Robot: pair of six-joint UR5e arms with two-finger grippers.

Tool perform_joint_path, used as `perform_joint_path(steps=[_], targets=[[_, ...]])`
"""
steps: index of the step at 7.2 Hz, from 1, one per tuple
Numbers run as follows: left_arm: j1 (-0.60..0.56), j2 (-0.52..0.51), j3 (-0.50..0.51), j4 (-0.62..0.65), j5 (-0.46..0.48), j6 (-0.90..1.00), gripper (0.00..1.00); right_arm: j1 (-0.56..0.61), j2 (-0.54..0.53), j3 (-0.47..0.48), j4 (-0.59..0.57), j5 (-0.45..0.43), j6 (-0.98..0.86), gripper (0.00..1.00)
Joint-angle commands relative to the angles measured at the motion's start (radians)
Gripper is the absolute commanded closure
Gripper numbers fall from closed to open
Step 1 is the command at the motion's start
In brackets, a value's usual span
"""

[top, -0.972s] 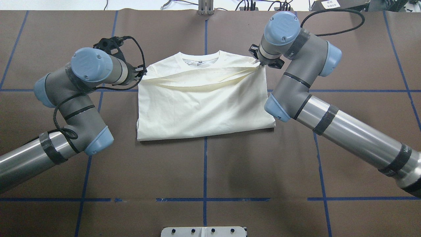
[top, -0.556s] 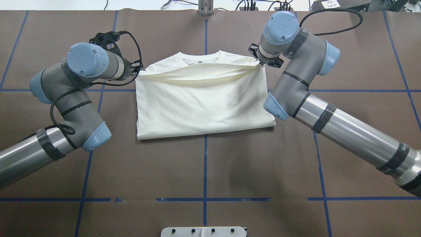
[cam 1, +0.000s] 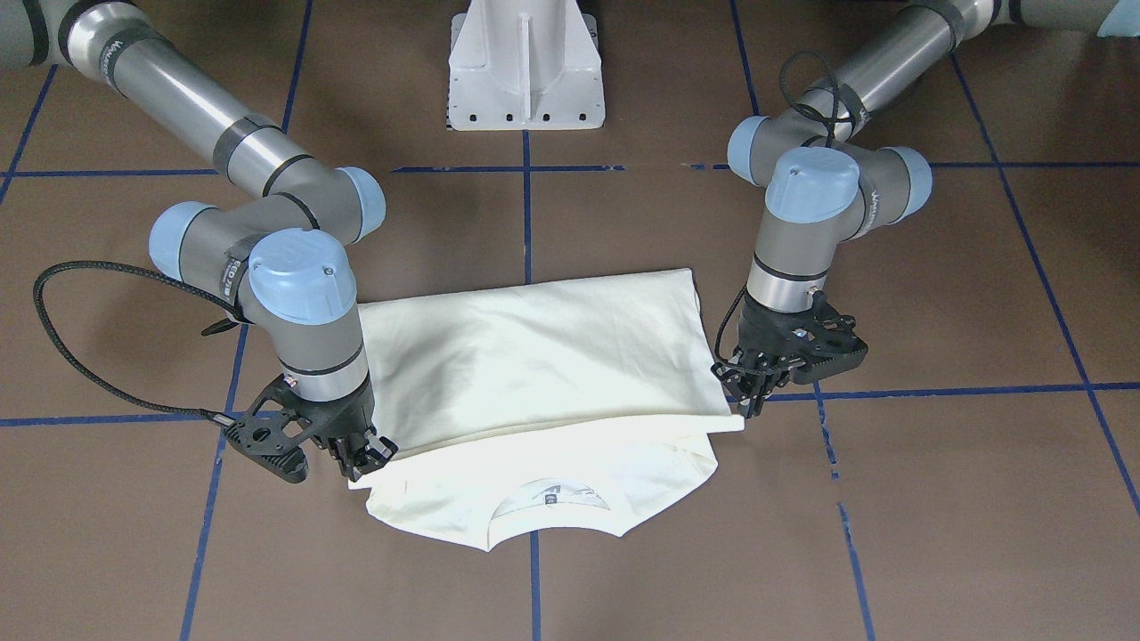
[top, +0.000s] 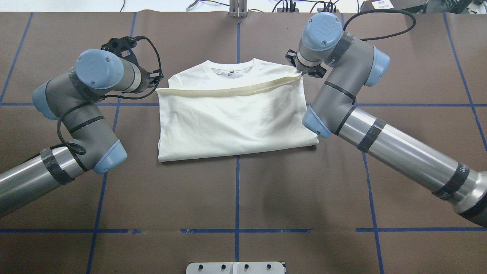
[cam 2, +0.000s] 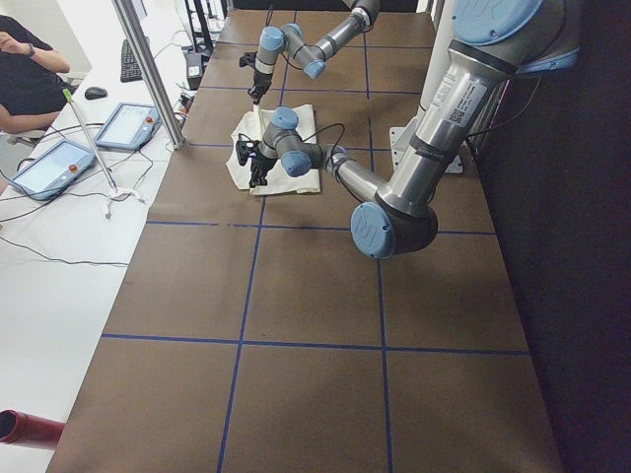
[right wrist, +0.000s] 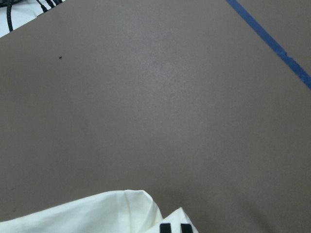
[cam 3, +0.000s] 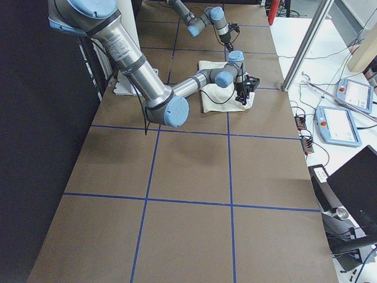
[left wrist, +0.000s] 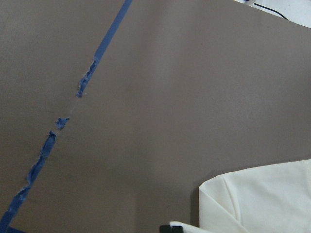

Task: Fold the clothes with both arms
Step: 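Release the hem near the collar and lift both grippers away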

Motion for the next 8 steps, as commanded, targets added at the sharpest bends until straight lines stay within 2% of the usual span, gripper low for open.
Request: perform_joint_path(steps=[1, 2, 3, 4, 5, 7, 8], targets=[[-0.002, 0.004, -0.004, -0.016, -0.011, -0.005, 0.33, -0.002, 0.008, 0.039, 0.005, 0.006, 0.014, 0.29], [-0.002, 0.005, -0.015, -0.022, -0.011, -0.006, 0.32, -0.002, -0.047, 0.171, -0.013, 0.038, 0.02, 0.29], [0.0, 0.005, -0.018, -0.074, -0.02, -0.003, 0.32, -0.024, -0.203, 0.361, -0.015, 0.063, 0.032, 0.29], [-0.002, 0.007, -0.015, -0.147, -0.092, -0.005, 0.34, -0.064, -0.282, 0.466, -0.016, 0.061, 0.084, 0.26], [-0.009, 0.014, -0.025, -0.177, -0.106, -0.008, 0.36, -0.13, -0.326, 0.497, -0.004, 0.01, 0.18, 0.23], [-0.009, 0.02, -0.028, -0.195, -0.105, -0.043, 0.3, -0.23, -0.342, 0.531, -0.004, -0.119, 0.385, 0.23], [-0.009, 0.019, -0.029, -0.192, -0.096, -0.046, 0.3, -0.245, -0.359, 0.534, -0.004, -0.123, 0.421, 0.22]])
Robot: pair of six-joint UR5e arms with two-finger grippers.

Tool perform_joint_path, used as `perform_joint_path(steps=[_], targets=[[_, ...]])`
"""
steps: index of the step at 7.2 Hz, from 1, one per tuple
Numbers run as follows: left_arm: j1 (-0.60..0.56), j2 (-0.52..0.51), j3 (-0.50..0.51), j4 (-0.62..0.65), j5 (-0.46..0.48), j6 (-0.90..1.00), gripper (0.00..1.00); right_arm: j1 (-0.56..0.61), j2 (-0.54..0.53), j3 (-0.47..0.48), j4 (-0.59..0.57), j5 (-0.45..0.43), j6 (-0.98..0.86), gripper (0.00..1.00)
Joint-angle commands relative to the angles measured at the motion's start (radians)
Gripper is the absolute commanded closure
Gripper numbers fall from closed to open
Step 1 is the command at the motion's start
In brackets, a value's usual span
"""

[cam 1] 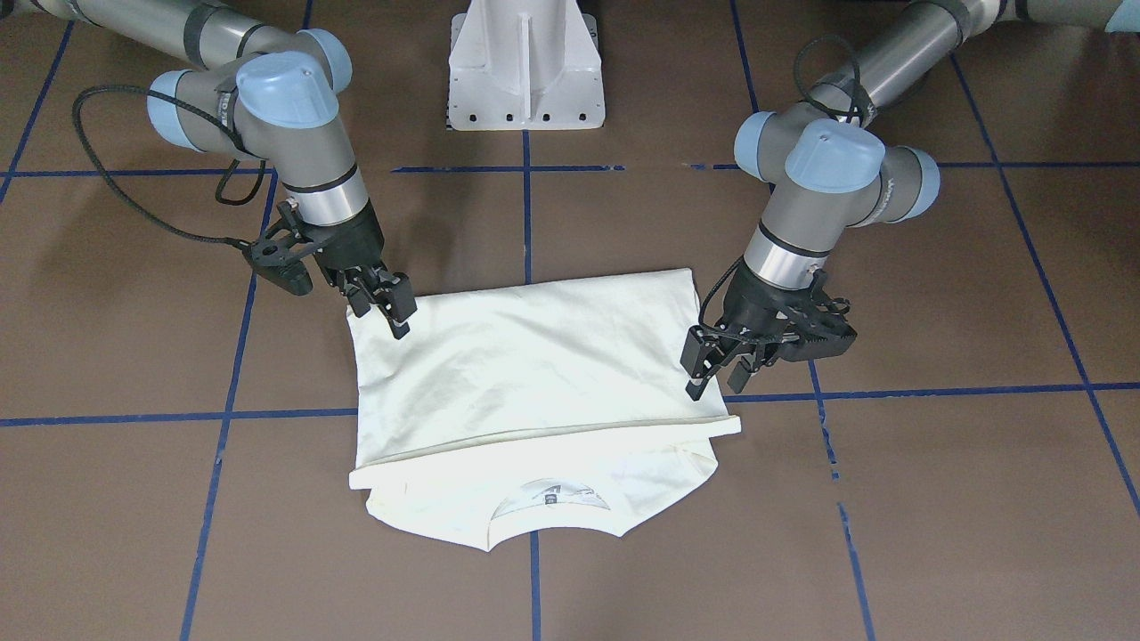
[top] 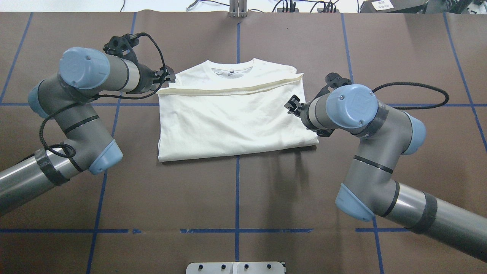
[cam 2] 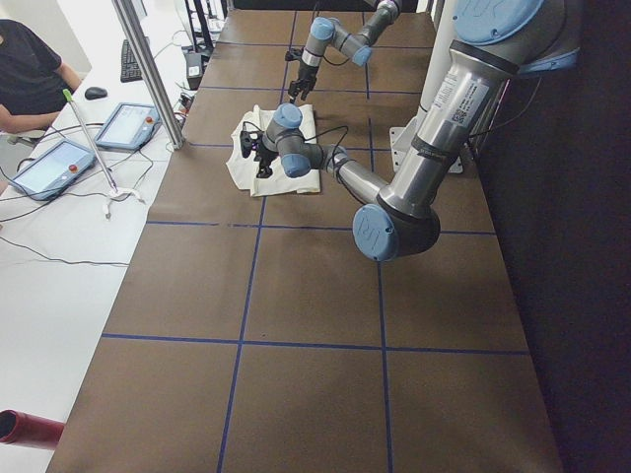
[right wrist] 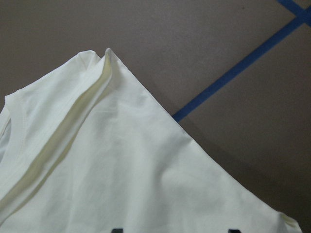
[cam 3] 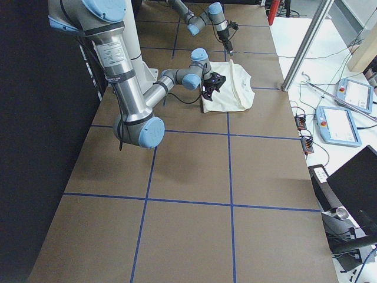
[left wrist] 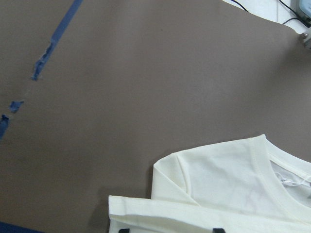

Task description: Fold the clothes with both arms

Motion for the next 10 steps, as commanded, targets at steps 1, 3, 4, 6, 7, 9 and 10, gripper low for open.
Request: perform_joint_path(steps=[1, 3, 4, 6, 7, 9, 10], targets=[[-0.005, 0.003, -0.015, -0.001, 0.009, -0.01, 0.31, -0.038, -0.052, 0.012, 0.0, -0.036, 0.085, 0.22], [-0.015, 0.006, -0.036, -0.001, 0.029, -0.007, 0.31, -0.044, -0.105, 0.014, 0.003, -0.076, 0.085, 0.23], [-0.015, 0.006, -0.058, 0.002, 0.03, -0.009, 0.31, -0.055, -0.109, 0.013, 0.002, -0.076, 0.087, 0.23], [-0.016, 0.016, -0.059, 0.002, 0.038, -0.007, 0.31, -0.07, -0.111, 0.011, 0.002, -0.077, 0.085, 0.26], [-0.015, 0.017, -0.058, 0.002, 0.036, -0.007, 0.31, -0.078, -0.115, 0.009, 0.002, -0.079, 0.084, 0.28], [-0.015, 0.017, -0.058, 0.002, 0.038, -0.009, 0.31, -0.093, -0.116, 0.011, 0.002, -0.091, 0.085, 0.96], [-0.015, 0.019, -0.058, 0.002, 0.038, -0.009, 0.31, -0.093, -0.117, 0.005, 0.002, -0.09, 0.078, 1.0]])
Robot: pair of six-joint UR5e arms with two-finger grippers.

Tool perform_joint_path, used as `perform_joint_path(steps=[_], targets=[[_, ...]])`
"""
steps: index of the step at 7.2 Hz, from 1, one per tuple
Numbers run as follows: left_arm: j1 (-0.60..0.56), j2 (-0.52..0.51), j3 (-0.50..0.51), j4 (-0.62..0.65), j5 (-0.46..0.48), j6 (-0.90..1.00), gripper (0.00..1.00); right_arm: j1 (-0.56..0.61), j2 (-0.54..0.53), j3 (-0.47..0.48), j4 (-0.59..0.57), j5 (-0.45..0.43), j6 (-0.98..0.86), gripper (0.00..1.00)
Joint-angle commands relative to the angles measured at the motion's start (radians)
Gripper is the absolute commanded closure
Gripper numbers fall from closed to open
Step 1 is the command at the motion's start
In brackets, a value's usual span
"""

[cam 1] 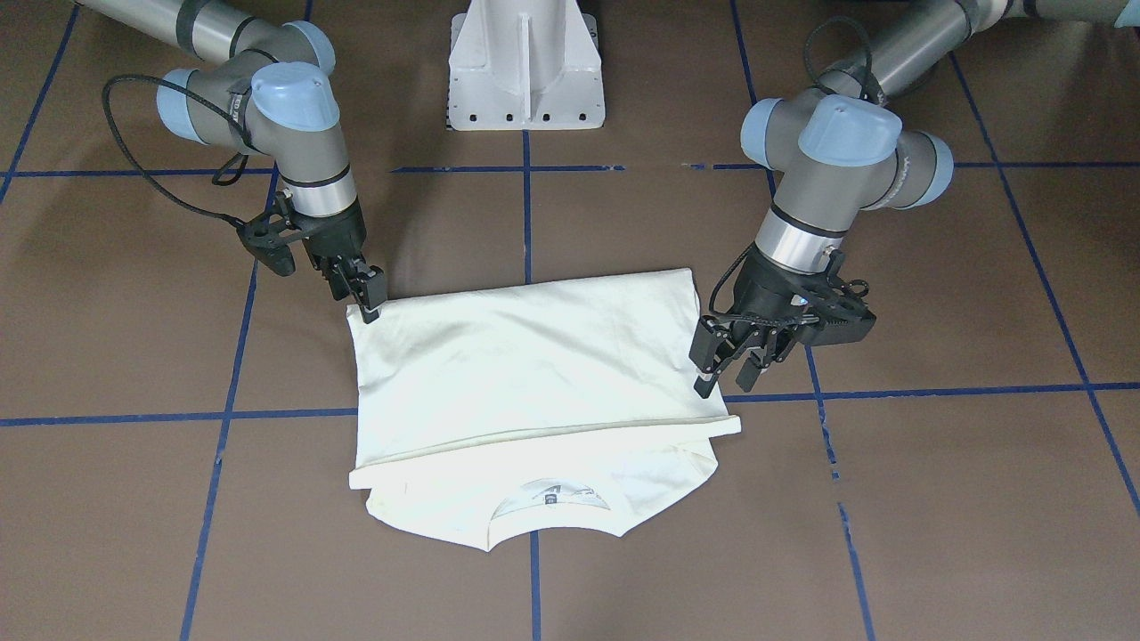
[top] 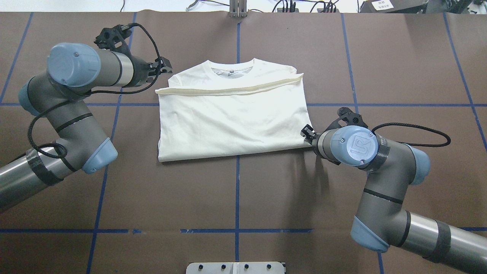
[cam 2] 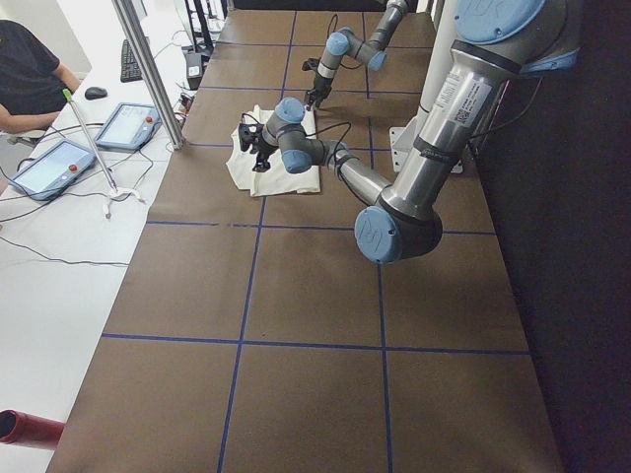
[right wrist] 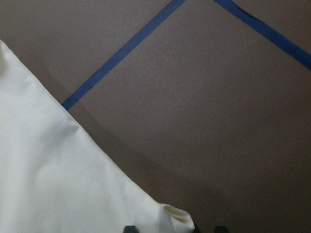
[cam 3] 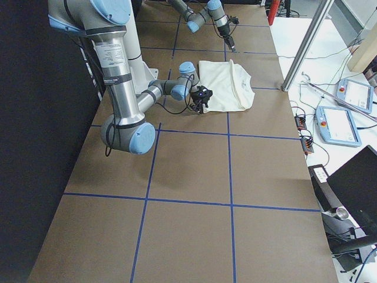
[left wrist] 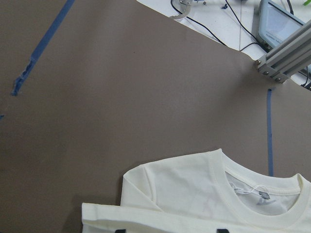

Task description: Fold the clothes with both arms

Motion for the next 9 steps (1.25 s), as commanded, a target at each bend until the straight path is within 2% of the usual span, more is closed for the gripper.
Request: perform_joint_path(steps=[1, 3, 4, 5, 6, 7, 8, 9], targets=[[0.0, 0.007, 0.003, 0.0, 0.0, 0.001, 0.31, -0.002, 0.0, 0.001, 0.0, -0.001, -0.007, 1.0], [0.0, 0.015, 0.008, -0.002, 0.0, 0.004, 0.31, 0.003, -0.009, 0.019, 0.0, 0.008, -0.01, 1.0], [0.0, 0.015, 0.006, -0.002, 0.0, 0.003, 0.31, 0.001, -0.061, 0.1, 0.0, 0.015, -0.009, 1.0], [0.002, 0.015, 0.006, -0.002, -0.001, 0.003, 0.31, -0.017, -0.148, 0.233, -0.011, 0.05, 0.0, 1.0], [0.002, 0.012, 0.0, -0.003, -0.003, 0.001, 0.31, -0.083, -0.285, 0.394, -0.012, 0.087, 0.0, 1.0], [0.002, 0.004, -0.003, -0.003, -0.004, -0.002, 0.31, -0.199, -0.393, 0.518, -0.012, 0.098, 0.002, 1.0], [0.005, 0.001, -0.02, -0.005, -0.01, 0.0, 0.31, -0.301, -0.482, 0.617, -0.014, 0.209, 0.008, 1.0], [0.009, 0.001, -0.047, -0.008, -0.014, 0.0, 0.32, -0.342, -0.512, 0.64, -0.008, 0.387, 0.011, 1.0]])
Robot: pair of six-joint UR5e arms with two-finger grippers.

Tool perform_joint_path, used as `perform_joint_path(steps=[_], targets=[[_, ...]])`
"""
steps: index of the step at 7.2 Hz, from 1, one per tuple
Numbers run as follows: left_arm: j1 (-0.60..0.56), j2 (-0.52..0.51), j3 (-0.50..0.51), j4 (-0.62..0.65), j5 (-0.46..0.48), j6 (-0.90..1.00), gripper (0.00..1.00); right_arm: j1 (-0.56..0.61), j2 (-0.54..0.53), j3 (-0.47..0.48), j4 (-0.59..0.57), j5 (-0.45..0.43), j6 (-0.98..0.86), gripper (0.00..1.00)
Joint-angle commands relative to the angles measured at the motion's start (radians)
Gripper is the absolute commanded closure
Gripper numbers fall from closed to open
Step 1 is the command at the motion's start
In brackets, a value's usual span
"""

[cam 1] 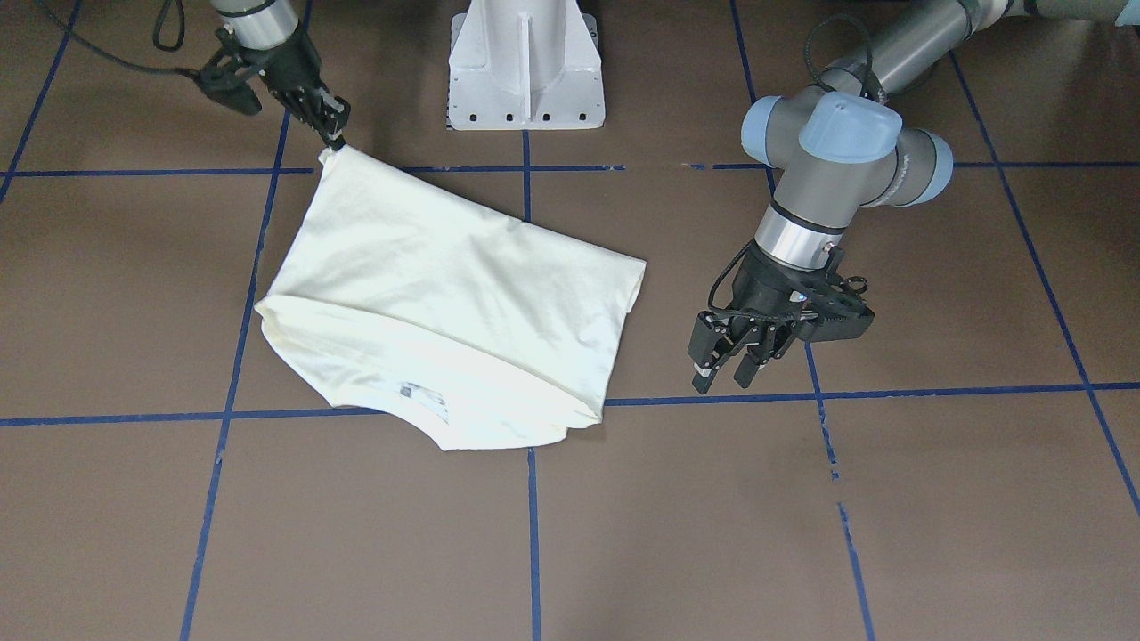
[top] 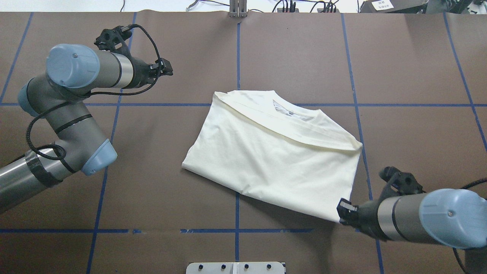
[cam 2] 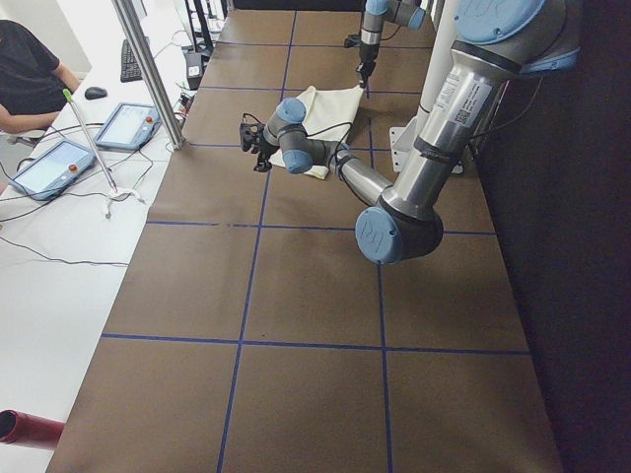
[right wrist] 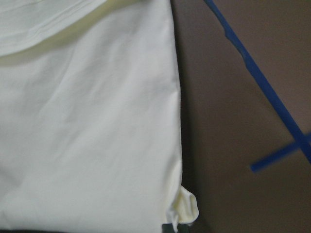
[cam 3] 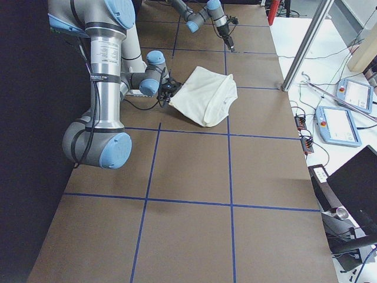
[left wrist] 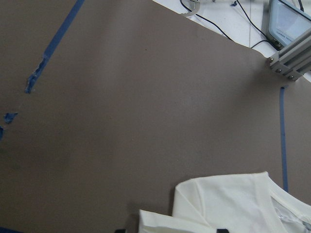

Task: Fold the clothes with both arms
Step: 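Move the right gripper to the far corner while the left lowers to the near edge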

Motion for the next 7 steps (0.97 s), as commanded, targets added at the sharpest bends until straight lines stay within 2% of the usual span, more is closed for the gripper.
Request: perform_joint_path(steps=[1, 2, 3, 4, 5, 6, 7], targets=[[0.021, 0.001, -0.074, -0.001, -0.032, -0.017, 0.33, -0.107, -0.061, 0.07, 0.007, 0.195, 0.015, 0.01], [0.024, 0.003, -0.092, -0.001, -0.091, -0.111, 0.33, -0.08, -0.041, 0.066, 0.007, 0.195, 0.026, 0.0], [0.065, -0.002, -0.103, 0.005, -0.092, -0.198, 0.29, 0.009, -0.032, 0.063, 0.007, 0.198, 0.026, 0.0], [0.095, 0.007, -0.143, 0.015, -0.083, -0.246, 0.28, 0.135, 0.018, 0.049, 0.009, 0.204, 0.02, 0.0], [0.156, 0.027, -0.175, 0.044, -0.077, -0.299, 0.28, 0.261, 0.093, -0.006, 0.009, 0.204, 0.014, 0.0], [0.219, 0.035, -0.224, 0.133, -0.075, -0.339, 0.28, 0.356, 0.155, -0.081, 0.009, 0.204, 0.008, 0.0], [0.284, 0.03, -0.25, 0.243, -0.072, -0.403, 0.29, 0.415, 0.166, -0.109, 0.009, 0.203, -0.035, 0.0]])
